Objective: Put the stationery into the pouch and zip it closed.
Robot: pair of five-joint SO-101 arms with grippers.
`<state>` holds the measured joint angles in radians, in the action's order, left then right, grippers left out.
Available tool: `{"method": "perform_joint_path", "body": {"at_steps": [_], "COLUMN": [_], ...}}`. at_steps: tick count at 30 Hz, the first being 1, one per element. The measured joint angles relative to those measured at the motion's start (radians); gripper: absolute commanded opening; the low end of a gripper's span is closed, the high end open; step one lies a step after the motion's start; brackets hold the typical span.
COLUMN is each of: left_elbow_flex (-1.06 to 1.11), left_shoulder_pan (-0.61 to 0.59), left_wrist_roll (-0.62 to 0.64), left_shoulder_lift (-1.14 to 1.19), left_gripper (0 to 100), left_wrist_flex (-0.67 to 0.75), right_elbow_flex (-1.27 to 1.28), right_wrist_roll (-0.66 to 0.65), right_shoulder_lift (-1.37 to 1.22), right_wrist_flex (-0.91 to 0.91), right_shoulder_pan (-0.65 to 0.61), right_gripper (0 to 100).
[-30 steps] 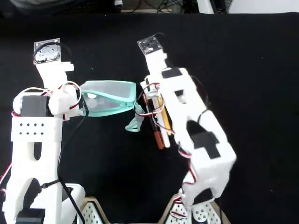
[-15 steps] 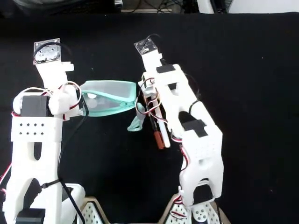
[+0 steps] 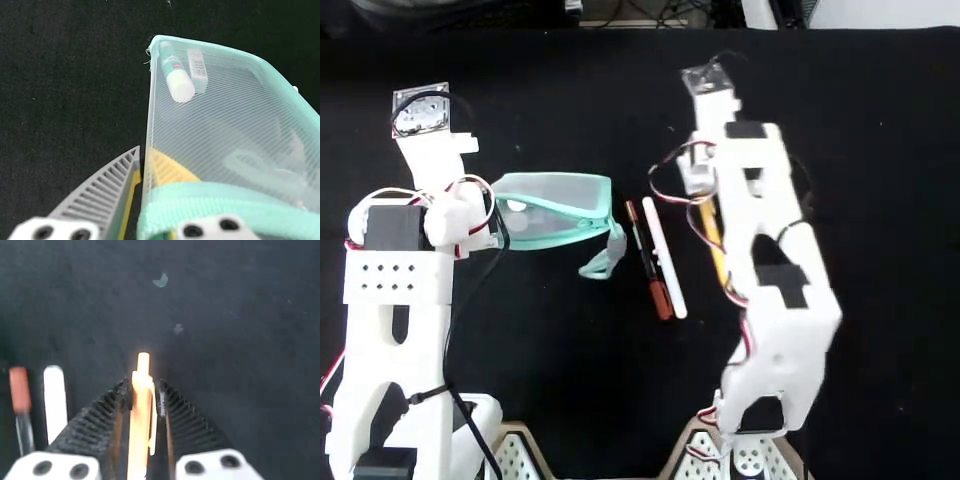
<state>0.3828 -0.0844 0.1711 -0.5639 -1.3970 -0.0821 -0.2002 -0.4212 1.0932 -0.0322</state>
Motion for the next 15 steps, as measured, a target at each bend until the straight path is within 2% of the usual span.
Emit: {"method": "perform_joint_path", "body": {"at_steps": [3, 7, 12, 15], "left_elbow_flex": [0.000, 0.000, 0.000, 0.000], "left_shoulder_pan": [0.000, 0.000, 0.000, 0.000], "left_wrist_roll": [0.000, 0.000, 0.000, 0.000], "left_shoulder_lift": [0.000, 0.000, 0.000, 0.000], "left_gripper": [3, 3, 3, 3], "left_wrist_flex": [0.000, 0.000, 0.000, 0.000], "right_elbow_flex": [0.080, 0.213, 0.304, 0.305], "right_wrist_roll": [-0.006, -0.081, -0.187, -0.233], "right_shoulder_lift": [0.094, 0.149, 0.149, 0.127], "right_wrist_flex": [0.095, 0.132, 0.129, 0.129], "right_shoulder_pan": [0.028, 0.061, 0.098, 0.098], "right_gripper": [1.2, 1.4, 15.5, 14.5]}}
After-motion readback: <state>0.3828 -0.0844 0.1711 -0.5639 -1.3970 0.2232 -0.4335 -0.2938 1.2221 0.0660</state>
